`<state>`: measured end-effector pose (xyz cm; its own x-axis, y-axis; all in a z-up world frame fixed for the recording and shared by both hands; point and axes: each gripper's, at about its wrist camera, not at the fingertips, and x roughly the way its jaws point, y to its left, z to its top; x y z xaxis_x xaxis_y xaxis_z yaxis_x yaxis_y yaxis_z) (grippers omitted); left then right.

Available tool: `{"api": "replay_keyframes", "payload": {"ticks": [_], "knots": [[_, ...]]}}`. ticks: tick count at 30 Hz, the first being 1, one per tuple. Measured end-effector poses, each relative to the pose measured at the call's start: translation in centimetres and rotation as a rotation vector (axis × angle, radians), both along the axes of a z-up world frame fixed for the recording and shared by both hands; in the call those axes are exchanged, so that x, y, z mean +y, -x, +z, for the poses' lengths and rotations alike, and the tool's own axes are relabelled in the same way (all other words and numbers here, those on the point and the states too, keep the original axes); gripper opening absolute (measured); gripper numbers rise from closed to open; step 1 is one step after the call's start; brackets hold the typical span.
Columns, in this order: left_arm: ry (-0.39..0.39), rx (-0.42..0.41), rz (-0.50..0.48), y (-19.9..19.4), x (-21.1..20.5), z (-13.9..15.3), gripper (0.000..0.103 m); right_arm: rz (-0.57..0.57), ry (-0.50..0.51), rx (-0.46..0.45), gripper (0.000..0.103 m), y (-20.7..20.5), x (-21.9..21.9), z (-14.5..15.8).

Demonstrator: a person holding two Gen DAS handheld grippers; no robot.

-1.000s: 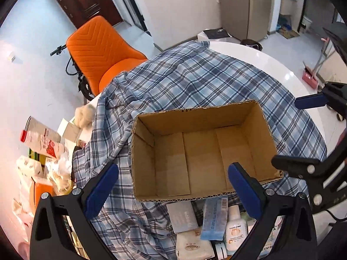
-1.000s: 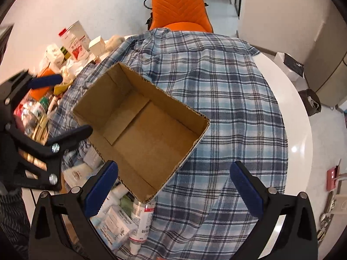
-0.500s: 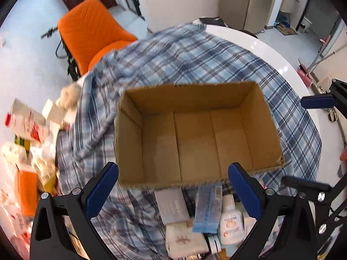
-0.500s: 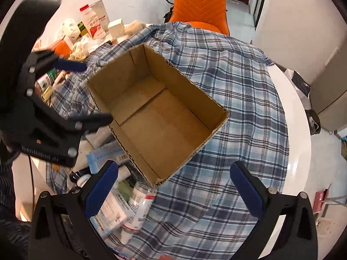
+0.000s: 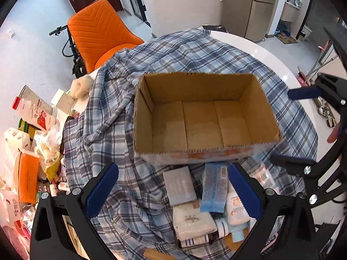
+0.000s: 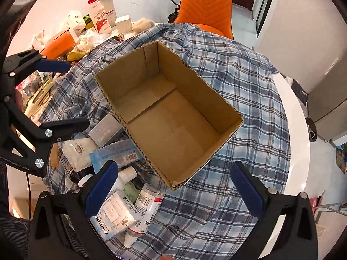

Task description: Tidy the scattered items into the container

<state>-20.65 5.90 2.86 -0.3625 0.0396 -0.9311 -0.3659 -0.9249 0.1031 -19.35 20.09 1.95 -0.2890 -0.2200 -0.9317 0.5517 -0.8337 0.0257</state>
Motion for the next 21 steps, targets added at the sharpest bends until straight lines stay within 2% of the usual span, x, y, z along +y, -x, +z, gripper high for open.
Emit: {"api": "replay_keyframes", "payload": {"ticks": [4, 6, 11, 15, 21], "knots": [[-0.004, 0.003, -0.034, -1.6, -0.2, -0.7, 0.102, -0.027, 0.025, 0.022, 0.103, -1.2, 0.0, -0.1], [-0.032, 0.046, -0.027, -2.2, -0.6, -0.5, 0.102, -0.046, 0.033, 0.043, 0.103, -2.0, 0.0, -0.3], [-0.028, 0.124, -0.008, -4.2, -1.2, -1.1, 0.102, -0.046, 0.005, 0.099, 0.103, -4.7, -0.4, -1.1], [-0.027, 0.136, -0.029, -6.2, -0.8, -2.4, 0.102, -0.059, -0.024, 0.178, 0.103, -6.5, -0.9, -1.1], [-0.041, 0.151, -0.06, -9.6, -0.3, -4.4, 0.102, -0.086, 0.017, 0.226, 0.103, -9.7, -1.1, -1.4]]}}
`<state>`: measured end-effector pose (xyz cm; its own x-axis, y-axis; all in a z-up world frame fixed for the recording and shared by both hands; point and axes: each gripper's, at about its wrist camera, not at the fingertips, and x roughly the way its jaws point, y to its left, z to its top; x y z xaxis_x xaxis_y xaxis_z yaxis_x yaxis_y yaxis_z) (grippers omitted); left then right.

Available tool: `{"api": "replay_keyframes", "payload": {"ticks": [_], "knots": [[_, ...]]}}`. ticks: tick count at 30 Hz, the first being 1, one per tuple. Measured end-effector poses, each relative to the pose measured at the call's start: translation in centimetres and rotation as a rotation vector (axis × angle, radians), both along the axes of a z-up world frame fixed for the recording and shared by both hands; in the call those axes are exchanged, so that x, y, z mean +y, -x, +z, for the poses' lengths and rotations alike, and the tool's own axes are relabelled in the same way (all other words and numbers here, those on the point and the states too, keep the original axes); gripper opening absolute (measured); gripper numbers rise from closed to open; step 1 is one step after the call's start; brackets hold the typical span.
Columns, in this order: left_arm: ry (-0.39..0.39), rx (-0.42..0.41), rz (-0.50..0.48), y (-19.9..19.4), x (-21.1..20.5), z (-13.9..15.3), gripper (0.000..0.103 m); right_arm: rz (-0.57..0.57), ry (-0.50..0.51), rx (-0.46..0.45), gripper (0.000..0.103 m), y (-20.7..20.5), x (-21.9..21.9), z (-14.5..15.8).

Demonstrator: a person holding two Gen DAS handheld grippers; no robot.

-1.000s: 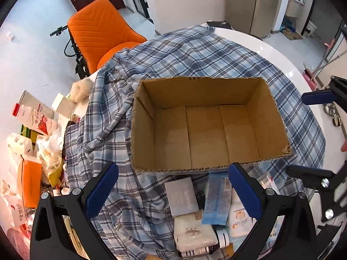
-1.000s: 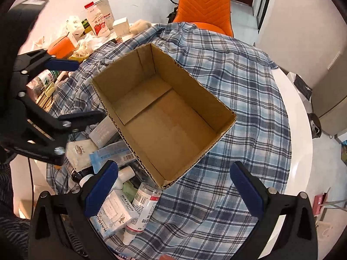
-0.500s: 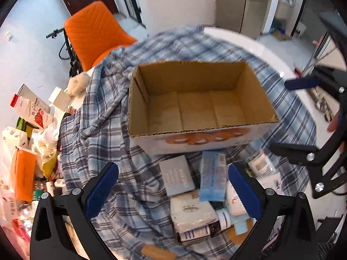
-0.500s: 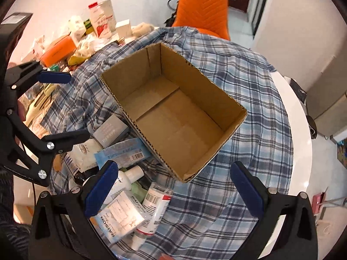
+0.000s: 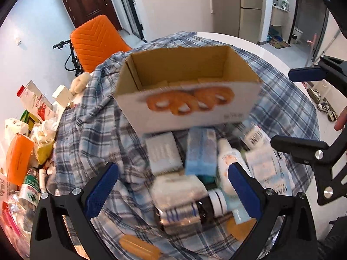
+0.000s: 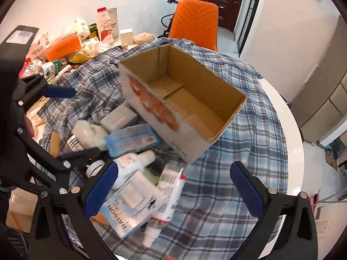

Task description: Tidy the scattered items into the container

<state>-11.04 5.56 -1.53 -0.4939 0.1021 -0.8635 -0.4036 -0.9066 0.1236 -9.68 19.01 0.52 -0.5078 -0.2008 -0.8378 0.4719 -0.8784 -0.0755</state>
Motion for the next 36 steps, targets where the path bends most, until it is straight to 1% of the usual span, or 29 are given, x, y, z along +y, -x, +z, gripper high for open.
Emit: {"api": "replay_keyframes", "payload": {"ticks": [2, 4, 9, 11, 15, 16, 18, 20, 23, 25, 27, 30, 32, 36], "knots": [[-0.031, 0.001, 0.012, -0.8, -0.2, -0.3, 0.102, 0.003, 0.012, -0.004, 0.103, -1.2, -0.1, -0.7], [-0.051, 0.021, 0.033, -1.6, -0.5, -0.6, 0.102, 0.028, 0.029, -0.007, 0.103, -2.2, -0.2, -1.2], [-0.059, 0.061, 0.087, -2.9, -1.1, -1.6, 0.102, -0.004, 0.032, 0.069, 0.103, -4.3, 0.1, -1.7], [-0.073, 0.061, 0.097, -3.4, -1.5, -2.2, 0.102, -0.06, 0.077, 0.109, 0.103, -5.4, 0.7, -1.9], [-0.102, 0.074, 0.135, -5.1, -2.3, -3.3, 0.102, -0.204, 0.245, 0.146, 0.103, -8.0, 2.4, -3.2], [-0.106, 0.077, 0.14, -5.4, -2.4, -3.5, 0.102, -0.241, 0.272, 0.15, 0.103, -8.4, 2.7, -3.6], [-0.104, 0.087, 0.152, -6.3, -2.5, -3.8, 0.102, -0.3, 0.287, 0.151, 0.103, -9.0, 3.0, -4.2], [-0.095, 0.108, 0.157, -7.0, -2.4, -4.0, 0.102, -0.343, 0.263, 0.164, 0.103, -9.5, 2.9, -4.6], [-0.063, 0.137, 0.169, -7.8, -2.4, -4.5, 0.102, -0.351, 0.185, 0.179, 0.103, -10.0, 2.4, -5.3], [-0.059, 0.145, 0.187, -8.0, -2.5, -4.9, 0.102, -0.364, 0.134, 0.181, 0.103, -10.1, 2.1, -5.9], [-0.087, 0.142, 0.2, -8.2, -2.7, -5.3, 0.102, -0.384, 0.117, 0.184, 0.103, -10.4, 2.2, -6.4], [-0.149, 0.143, 0.212, -8.5, -3.0, -5.6, 0.102, -0.415, 0.081, 0.205, 0.103, -10.7, 2.1, -6.6], [-0.161, 0.153, 0.248, -8.6, -3.2, -5.8, 0.102, -0.421, 0.057, 0.222, 0.103, -11.0, 1.9, -6.7], [-0.174, 0.156, 0.274, -8.8, -3.3, -6.2, 0.102, -0.43, 0.065, 0.222, 0.103, -11.1, 2.1, -6.6]]}}
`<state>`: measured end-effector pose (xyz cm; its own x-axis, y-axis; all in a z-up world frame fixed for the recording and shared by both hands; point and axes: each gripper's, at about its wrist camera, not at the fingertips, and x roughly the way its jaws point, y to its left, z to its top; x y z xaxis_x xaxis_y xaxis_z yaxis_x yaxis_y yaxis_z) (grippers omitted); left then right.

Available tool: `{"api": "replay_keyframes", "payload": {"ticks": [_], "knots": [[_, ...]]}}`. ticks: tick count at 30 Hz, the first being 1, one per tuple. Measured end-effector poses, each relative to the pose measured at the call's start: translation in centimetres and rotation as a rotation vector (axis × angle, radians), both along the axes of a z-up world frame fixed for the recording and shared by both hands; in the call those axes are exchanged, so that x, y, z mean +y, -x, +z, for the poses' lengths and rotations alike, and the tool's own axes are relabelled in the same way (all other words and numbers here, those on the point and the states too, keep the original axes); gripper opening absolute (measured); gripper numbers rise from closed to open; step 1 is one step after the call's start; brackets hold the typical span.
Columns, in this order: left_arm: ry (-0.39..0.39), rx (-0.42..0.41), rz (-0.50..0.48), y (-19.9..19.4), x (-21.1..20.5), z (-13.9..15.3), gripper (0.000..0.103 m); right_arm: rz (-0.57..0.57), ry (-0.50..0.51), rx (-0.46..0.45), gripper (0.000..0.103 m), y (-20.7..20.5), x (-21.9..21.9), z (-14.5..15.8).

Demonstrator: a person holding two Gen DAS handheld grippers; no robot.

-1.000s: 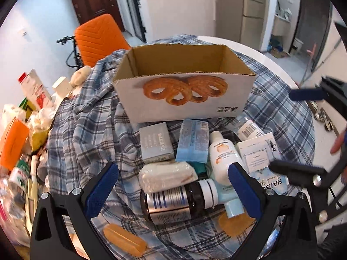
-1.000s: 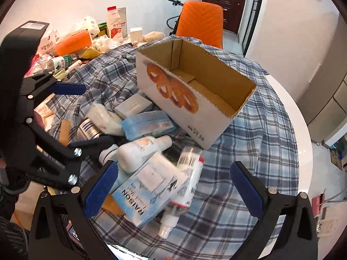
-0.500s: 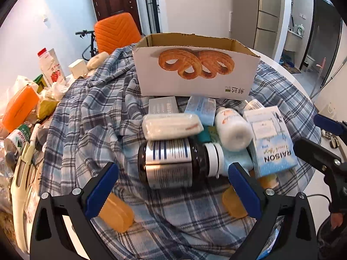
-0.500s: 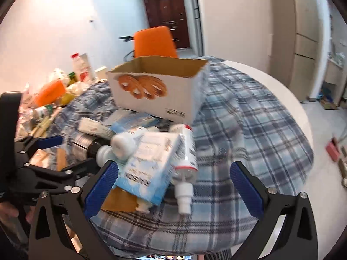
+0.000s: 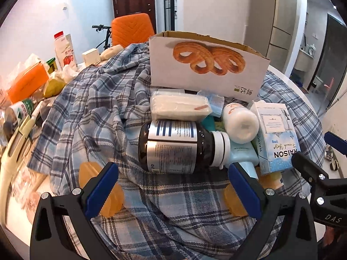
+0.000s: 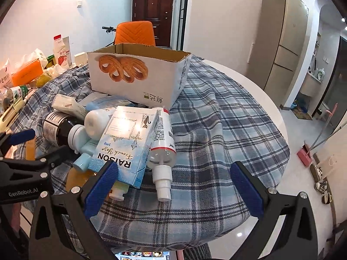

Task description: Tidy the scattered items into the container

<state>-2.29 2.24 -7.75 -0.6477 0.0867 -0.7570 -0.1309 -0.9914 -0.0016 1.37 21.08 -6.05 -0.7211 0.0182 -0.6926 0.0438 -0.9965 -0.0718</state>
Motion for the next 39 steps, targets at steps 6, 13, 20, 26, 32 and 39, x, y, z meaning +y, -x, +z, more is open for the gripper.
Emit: {"api": "replay_keyframes", "payload": {"ticks": [6, 13, 20, 26, 32, 39], "knots": [[0.016, 0.006, 0.002, -0.8, 0.4, -0.4, 0.102, 0.001, 0.035, -0.005, 0.103, -0.1, 0.3, -0.2], [0.041, 0.005, -0.004, -1.2, 1.2, -0.5, 0.102, 0.017, 0.062, 0.007, 0.103, -0.7, 0.2, -0.3], [0.053, 0.005, 0.016, -1.4, 1.4, -0.4, 0.102, 0.019, 0.092, 0.002, 0.103, -0.8, 0.9, -0.6], [0.065, 0.016, 0.011, -1.2, 1.6, -0.1, 0.102, 0.096, 0.173, 0.064, 0.103, -1.6, 2.4, -0.5], [0.061, 0.052, -0.006, -1.6, 1.9, 0.7, 0.102, 0.172, 0.23, 0.188, 0.103, -3.1, 4.4, -0.3], [0.063, 0.061, -0.02, -1.5, 1.6, 0.6, 0.099, 0.246, 0.26, 0.178, 0.094, -2.9, 4.4, -1.0]]}}
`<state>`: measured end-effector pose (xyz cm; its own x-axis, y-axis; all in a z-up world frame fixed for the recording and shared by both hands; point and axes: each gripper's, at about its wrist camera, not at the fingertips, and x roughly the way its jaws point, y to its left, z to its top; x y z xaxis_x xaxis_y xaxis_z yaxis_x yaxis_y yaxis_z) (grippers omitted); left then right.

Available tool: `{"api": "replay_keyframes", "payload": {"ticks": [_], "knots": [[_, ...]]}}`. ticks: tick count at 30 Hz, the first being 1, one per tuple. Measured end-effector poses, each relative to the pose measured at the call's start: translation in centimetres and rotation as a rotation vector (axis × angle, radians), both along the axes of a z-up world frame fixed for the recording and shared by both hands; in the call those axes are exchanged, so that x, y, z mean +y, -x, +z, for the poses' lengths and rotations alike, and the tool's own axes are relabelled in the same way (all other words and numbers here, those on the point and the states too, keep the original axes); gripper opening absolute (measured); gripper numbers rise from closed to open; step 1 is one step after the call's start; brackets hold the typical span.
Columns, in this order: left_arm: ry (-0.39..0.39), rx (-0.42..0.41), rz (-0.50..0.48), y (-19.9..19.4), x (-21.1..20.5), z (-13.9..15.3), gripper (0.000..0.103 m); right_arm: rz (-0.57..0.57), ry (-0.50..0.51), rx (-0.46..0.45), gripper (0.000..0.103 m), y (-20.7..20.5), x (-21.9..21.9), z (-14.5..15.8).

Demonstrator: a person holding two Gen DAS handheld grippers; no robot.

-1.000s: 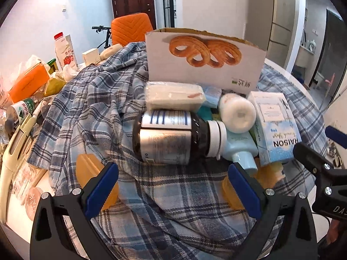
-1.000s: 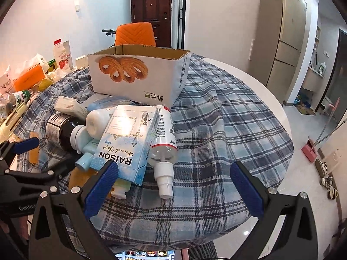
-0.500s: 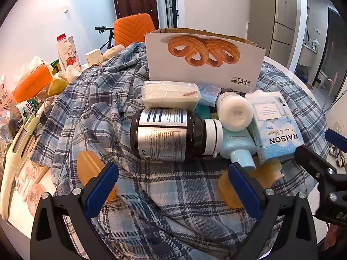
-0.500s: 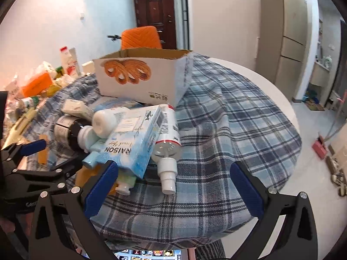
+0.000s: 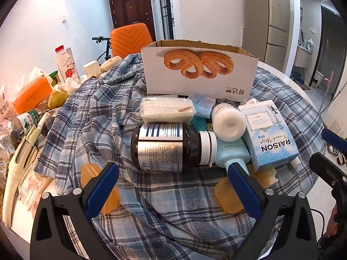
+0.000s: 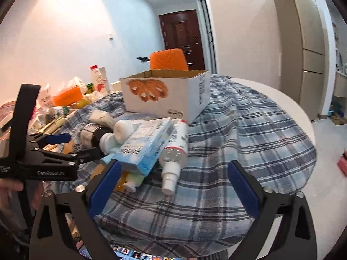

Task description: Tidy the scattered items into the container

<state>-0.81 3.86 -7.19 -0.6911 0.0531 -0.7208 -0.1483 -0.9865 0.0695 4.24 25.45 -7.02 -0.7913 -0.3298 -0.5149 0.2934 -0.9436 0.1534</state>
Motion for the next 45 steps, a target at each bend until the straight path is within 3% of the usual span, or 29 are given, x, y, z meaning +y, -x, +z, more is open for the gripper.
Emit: {"api": "replay_keyframes", "payload": {"ticks": [5, 13, 16, 19, 25, 39, 45], "knots": [[0.002, -0.011, -0.002, 0.1, -0.3, -0.3, 0.096, 0.039, -0.076, 0.046, 0.094, -0.6, -2.7, -0.2], [0.072, 0.041, 0.056, -0.3, -1.1, 0.0, 0.096, -0.029, -0.178, 0.165, 0.094, -0.6, -7.3, -0.6], [0.104, 0.058, 0.094, -0.3, -1.7, 0.0, 0.096, -0.049, -0.193, 0.161, 0.092, -0.1, -8.0, -0.9], [0.065, 0.036, 0.085, -0.1, -2.4, -0.4, 0.096, -0.062, -0.226, 0.132, 0.073, 0.4, -8.2, -1.5], [0.057, 0.017, 0.078, 0.0, -2.4, -1.2, 0.096, -0.088, -0.254, 0.109, 0.062, 0.4, -7.6, -2.4], [0.01, 0.019, 0.037, -0.1, -1.5, -0.7, 0.096, -0.102, -0.163, 0.123, 0.06, 0.1, -5.1, -1.5], [0.041, 0.005, 0.017, 0.5, -0.3, -0.6, 0.096, -0.101, -0.205, 0.108, 0.06, 1.1, -5.1, -0.4]]}}
